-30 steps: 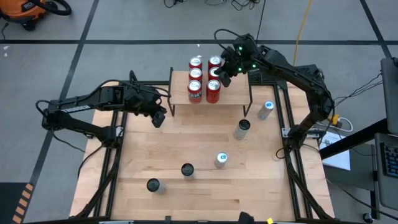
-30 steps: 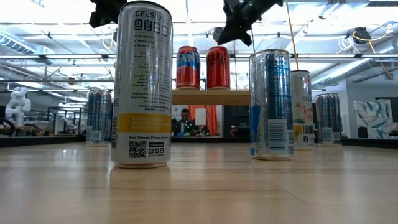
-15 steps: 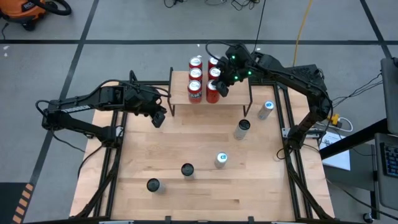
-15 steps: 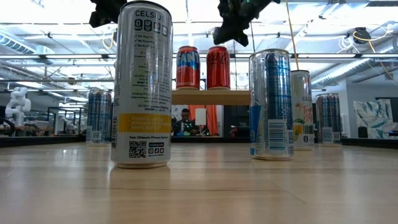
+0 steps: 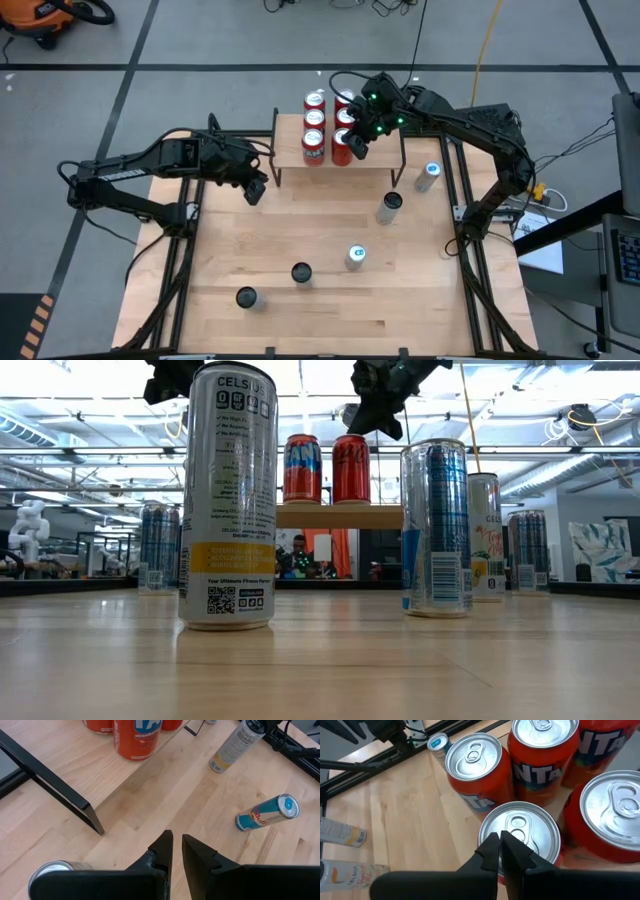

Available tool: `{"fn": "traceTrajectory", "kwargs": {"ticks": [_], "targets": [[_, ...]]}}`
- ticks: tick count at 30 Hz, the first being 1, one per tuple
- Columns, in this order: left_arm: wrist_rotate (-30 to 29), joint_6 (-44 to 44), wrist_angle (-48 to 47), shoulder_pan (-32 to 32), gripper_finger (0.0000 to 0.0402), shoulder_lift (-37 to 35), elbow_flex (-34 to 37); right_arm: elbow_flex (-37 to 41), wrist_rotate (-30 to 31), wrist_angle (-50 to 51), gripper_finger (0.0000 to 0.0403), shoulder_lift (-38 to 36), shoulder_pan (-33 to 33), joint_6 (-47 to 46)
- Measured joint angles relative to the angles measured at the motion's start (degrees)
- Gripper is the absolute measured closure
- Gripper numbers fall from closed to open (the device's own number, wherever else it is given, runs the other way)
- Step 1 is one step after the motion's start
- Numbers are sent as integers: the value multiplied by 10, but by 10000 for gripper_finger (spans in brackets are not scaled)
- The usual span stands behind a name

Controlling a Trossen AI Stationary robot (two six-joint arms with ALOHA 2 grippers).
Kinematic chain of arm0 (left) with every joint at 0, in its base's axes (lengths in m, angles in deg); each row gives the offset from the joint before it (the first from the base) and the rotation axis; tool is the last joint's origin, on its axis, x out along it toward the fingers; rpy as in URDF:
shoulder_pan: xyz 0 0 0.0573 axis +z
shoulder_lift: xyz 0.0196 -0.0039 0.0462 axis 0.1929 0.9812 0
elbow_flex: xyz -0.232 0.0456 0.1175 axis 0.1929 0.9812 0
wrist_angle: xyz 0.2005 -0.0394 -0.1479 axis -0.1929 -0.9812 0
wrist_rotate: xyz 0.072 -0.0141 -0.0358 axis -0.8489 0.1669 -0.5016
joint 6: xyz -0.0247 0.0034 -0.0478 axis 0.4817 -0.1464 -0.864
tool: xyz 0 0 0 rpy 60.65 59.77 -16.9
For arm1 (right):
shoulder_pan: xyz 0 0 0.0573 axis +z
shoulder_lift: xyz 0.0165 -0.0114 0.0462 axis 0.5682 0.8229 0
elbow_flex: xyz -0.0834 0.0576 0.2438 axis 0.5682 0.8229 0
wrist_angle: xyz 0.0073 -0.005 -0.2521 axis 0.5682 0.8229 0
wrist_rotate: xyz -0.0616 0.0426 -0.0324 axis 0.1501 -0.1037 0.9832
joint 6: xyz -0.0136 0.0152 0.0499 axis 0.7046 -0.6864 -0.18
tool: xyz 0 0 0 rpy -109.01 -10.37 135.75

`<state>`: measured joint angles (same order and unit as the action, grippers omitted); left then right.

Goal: Place canned beverage on shelf
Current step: Adjust the red-black soda can on the shelf

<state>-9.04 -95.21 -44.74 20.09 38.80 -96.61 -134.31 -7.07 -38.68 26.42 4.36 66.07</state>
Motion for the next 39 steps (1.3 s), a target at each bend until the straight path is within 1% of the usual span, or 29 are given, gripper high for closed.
{"fn": "traceTrajectory", "kwargs": {"ticks": [39], "targets": [[4,0,0,0,359,0,0,1,2,21,403,-3,-8,13]]}}
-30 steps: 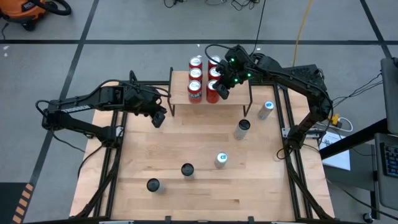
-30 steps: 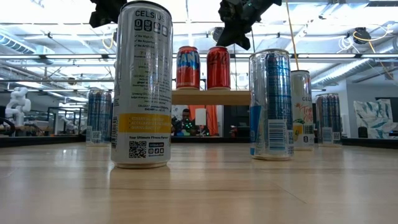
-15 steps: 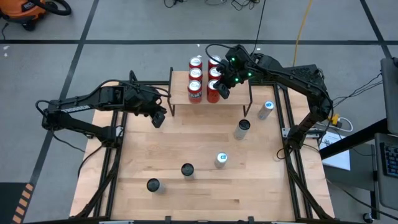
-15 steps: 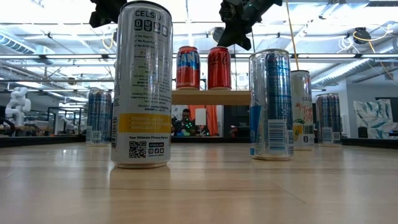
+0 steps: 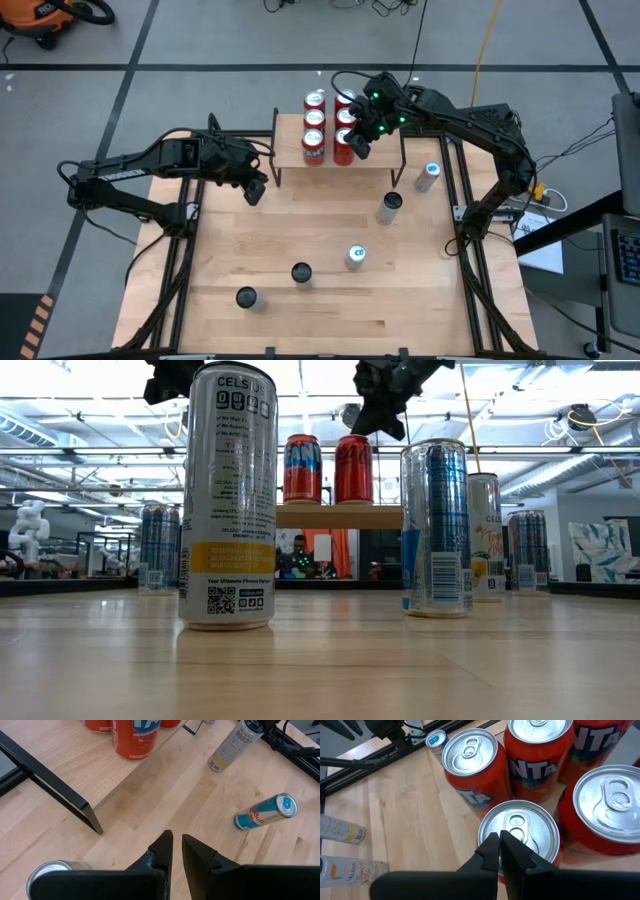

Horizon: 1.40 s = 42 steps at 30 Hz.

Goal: Place canned beverage on shelf
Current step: Adjust the red-black soda can on the shelf, then put the top white-yellow soda can on the shelf

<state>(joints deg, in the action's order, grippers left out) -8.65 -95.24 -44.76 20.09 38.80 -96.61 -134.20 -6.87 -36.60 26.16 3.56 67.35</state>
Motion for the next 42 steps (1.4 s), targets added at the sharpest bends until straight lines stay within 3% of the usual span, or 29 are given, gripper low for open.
{"fn": "traceTrajectory", "kwargs": {"ticks": [13,25,35,42], "targets": [[2,0,0,0,359,0,0,-1,-2,-14,403,-4,-1,-10],[11,-5,0,0,359,0,0,-98,-1,-20,403,-5,7,-41],[14,-47,-38,0,353,0,0,-153,-3,-16,403,-5,73,-105],[66,-66,-93,-3,296,-1,0,-156,-3,16,403,-5,147,-163]]}}
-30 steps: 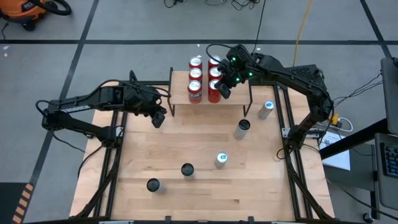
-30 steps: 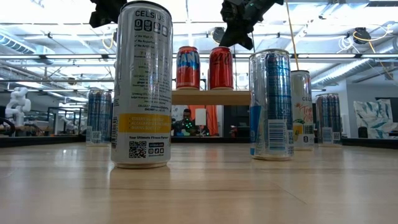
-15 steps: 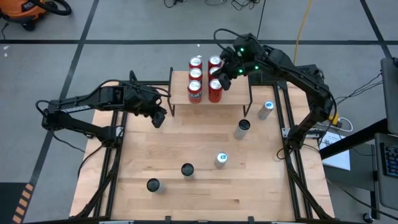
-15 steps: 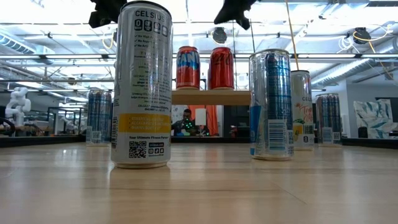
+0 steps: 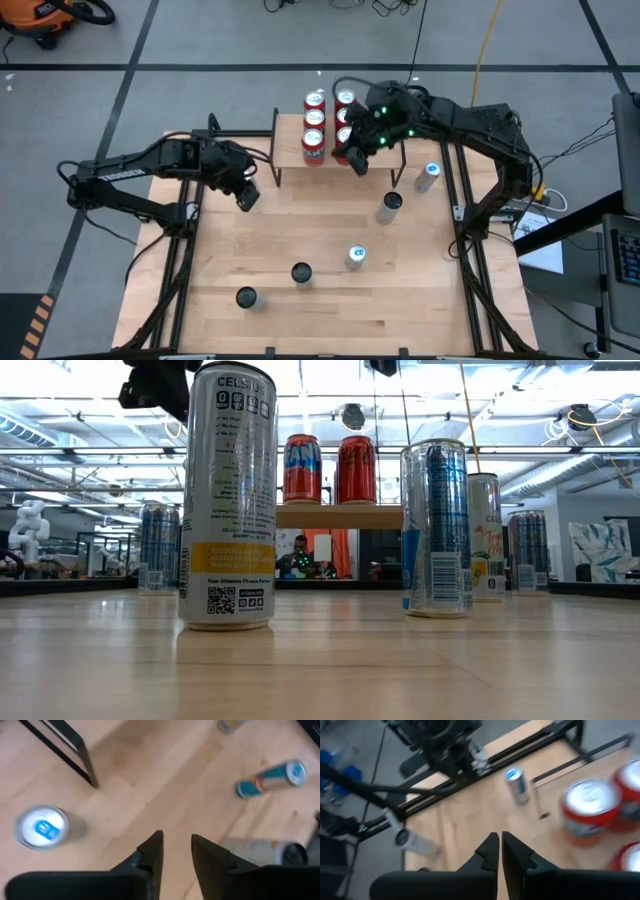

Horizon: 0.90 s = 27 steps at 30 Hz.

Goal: Place canned beverage on shelf
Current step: Put the top white-yellow soda can on the shelf

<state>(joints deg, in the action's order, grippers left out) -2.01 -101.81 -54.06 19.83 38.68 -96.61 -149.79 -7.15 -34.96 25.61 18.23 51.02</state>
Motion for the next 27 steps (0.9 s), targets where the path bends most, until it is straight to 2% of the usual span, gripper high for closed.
{"fn": "traceTrajectory", "kwargs": {"ticks": [7,13,15,20,24,27], "targets": [[64,12,-4,-46,236,-4,0,0,1,51,403,0,78,-51],[77,22,4,-79,226,-5,0,0,5,161,403,-6,124,-88],[68,21,17,-84,226,-5,0,-1,32,209,403,-13,136,-80],[25,16,60,-85,226,0,0,-1,150,313,403,-52,151,-46],[-3,-34,91,-84,226,8,0,-1,177,341,403,-93,150,-42],[-10,-40,112,-84,226,19,0,-1,195,347,403,-120,150,-42]]}}
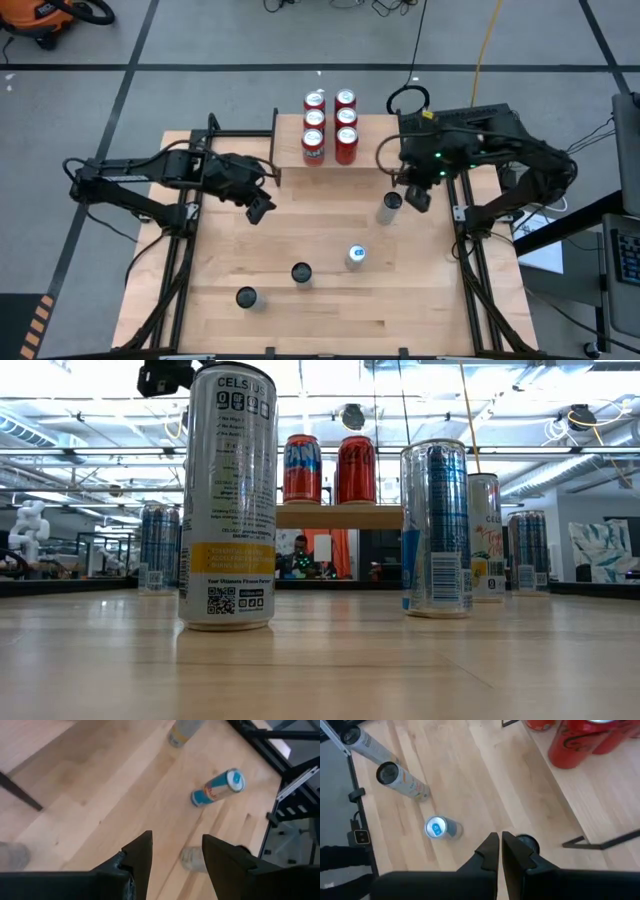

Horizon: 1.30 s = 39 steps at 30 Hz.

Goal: Place canned beverage on shelf
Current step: Put the top white-yellow soda can on the shelf

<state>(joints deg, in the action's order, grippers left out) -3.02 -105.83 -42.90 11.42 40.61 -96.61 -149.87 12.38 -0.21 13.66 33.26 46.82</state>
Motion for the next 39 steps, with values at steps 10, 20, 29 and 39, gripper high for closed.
{"fn": "traceTrajectory", "kwargs": {"ticks": [10,20,29,39], "targets": [[1,-63,27,-9,226,31,0,75,-4,-1,369,-71,3,40],[-2,-149,27,-53,226,38,0,277,-15,-157,322,-154,27,-22],[5,-135,-15,-56,226,38,0,377,-16,-239,267,-154,27,-44],[18,-14,-12,-7,226,38,0,382,-11,-232,188,-136,16,-81]]}}
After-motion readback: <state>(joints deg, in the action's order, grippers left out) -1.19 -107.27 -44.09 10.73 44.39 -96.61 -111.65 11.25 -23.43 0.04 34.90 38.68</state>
